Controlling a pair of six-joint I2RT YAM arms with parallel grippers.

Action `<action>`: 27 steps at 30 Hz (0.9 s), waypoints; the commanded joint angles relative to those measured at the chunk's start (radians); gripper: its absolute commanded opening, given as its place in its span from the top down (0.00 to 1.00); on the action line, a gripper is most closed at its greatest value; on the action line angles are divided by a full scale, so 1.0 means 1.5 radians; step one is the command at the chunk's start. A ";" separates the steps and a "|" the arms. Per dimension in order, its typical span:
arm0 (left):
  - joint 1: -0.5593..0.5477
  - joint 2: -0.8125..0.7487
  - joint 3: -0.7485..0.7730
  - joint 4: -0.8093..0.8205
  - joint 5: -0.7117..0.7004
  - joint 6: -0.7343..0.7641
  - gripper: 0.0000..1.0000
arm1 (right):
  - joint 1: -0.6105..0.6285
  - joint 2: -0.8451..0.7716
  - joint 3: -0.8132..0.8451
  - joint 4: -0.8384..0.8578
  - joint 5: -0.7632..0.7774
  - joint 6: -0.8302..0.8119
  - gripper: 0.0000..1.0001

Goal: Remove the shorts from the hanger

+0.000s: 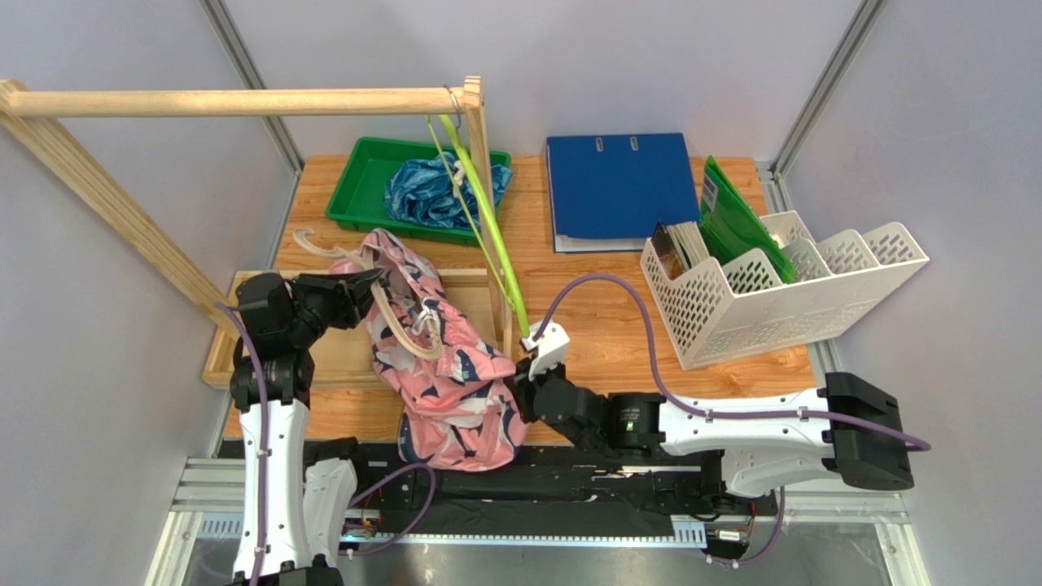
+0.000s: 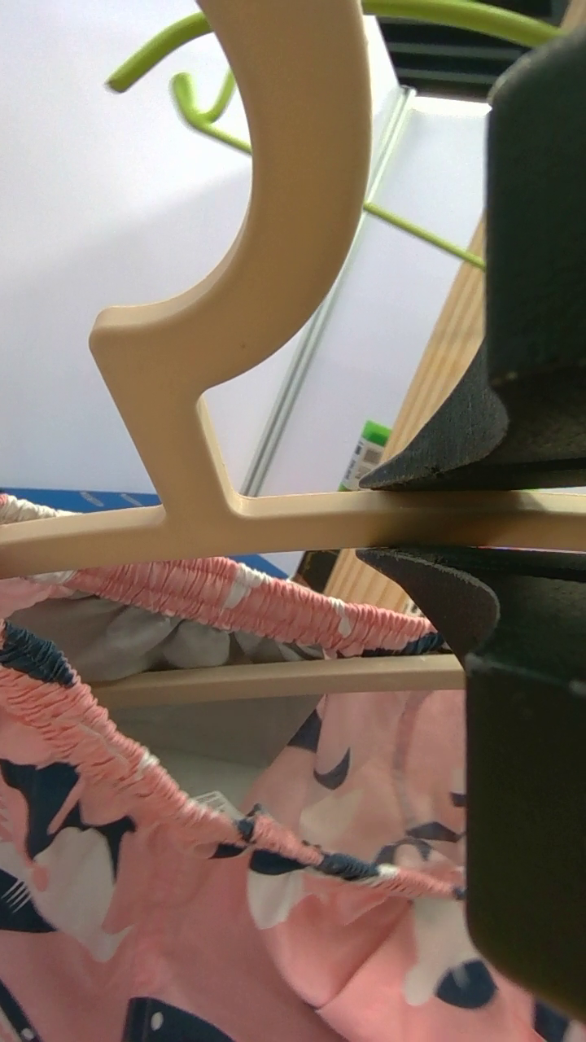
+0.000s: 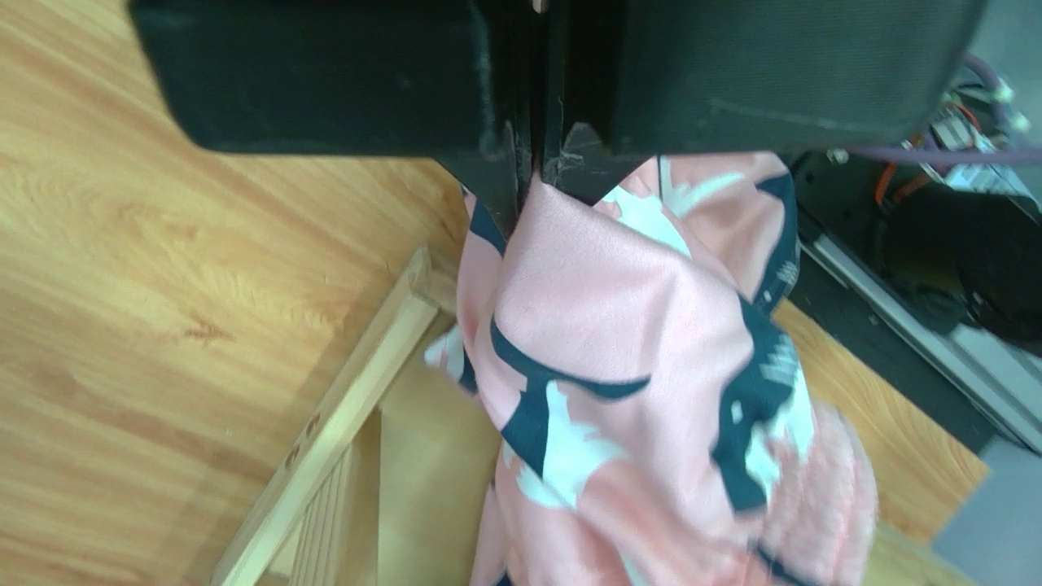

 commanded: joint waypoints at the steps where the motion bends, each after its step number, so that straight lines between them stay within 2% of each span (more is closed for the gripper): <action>1: -0.007 -0.020 0.076 -0.063 0.040 0.039 1.00 | -0.047 -0.022 0.066 0.056 -0.064 0.006 1.00; 5: -0.012 -0.010 0.122 -0.199 0.038 0.013 1.00 | -0.090 0.011 0.115 0.062 -0.122 0.003 1.00; 10: -0.014 0.030 0.254 -0.411 0.028 0.037 1.00 | -0.103 0.045 0.185 0.056 -0.146 -0.002 1.00; 16: -0.024 0.039 0.384 -0.558 -0.031 0.031 1.00 | -0.149 0.053 0.190 0.050 -0.172 0.059 1.00; 22: -0.025 0.043 0.458 -0.596 -0.003 0.015 1.00 | -0.179 0.010 0.168 0.024 -0.156 0.067 1.00; 27: -0.026 0.040 0.511 -0.537 -0.047 0.094 1.00 | -0.186 -0.026 0.144 0.005 -0.146 0.060 1.00</action>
